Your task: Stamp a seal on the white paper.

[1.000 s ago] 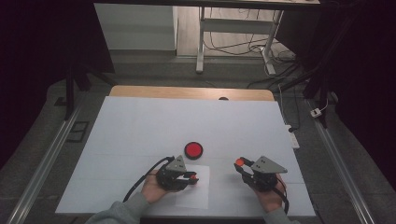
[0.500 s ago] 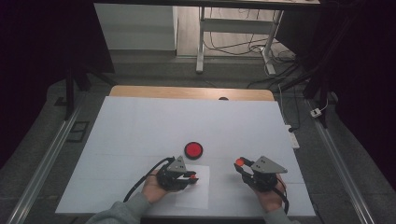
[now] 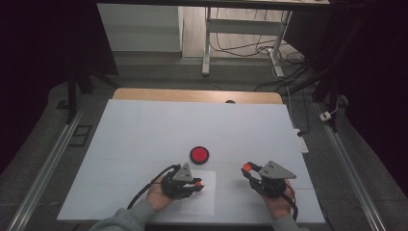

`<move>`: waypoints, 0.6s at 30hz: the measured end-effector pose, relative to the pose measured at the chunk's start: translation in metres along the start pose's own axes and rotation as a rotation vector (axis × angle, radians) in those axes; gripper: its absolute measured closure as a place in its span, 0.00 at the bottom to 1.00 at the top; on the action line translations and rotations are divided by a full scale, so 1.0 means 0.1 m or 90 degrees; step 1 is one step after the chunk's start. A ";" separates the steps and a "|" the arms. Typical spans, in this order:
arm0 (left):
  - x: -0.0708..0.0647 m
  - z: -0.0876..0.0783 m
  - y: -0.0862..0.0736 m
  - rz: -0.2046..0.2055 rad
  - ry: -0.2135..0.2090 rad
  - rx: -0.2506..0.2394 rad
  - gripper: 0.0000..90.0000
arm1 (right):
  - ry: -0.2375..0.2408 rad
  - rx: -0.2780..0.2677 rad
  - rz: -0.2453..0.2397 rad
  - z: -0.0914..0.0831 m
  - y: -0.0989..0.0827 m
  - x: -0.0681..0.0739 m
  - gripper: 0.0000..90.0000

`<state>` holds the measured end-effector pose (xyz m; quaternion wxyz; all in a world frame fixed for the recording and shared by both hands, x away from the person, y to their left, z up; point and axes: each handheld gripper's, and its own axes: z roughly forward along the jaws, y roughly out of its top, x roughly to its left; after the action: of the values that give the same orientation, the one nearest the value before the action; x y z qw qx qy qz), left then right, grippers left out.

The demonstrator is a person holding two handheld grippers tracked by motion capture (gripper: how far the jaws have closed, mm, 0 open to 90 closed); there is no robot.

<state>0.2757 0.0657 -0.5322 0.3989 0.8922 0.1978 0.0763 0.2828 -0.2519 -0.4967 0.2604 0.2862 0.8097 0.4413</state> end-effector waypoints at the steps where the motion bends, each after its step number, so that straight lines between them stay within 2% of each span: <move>1: 0.00 0.00 0.00 0.001 0.001 0.000 0.81 | 0.001 -0.001 0.001 0.00 0.00 0.00 0.71; 4: 0.00 0.00 -0.01 -0.005 -0.002 -0.005 0.81 | -0.002 0.000 0.000 0.00 0.00 0.00 0.71; 8: -0.03 0.00 -0.02 0.009 0.011 -0.003 0.81 | 0.000 0.000 0.000 0.00 0.00 0.01 0.71; 18: -0.06 0.00 -0.02 0.013 0.025 -0.003 0.81 | 0.001 0.001 0.000 0.01 0.00 0.02 0.71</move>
<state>0.2697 0.0644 -0.5339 0.3959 0.8917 0.1961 0.0982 0.2820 -0.2502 -0.4973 0.2594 0.2857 0.8103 0.4410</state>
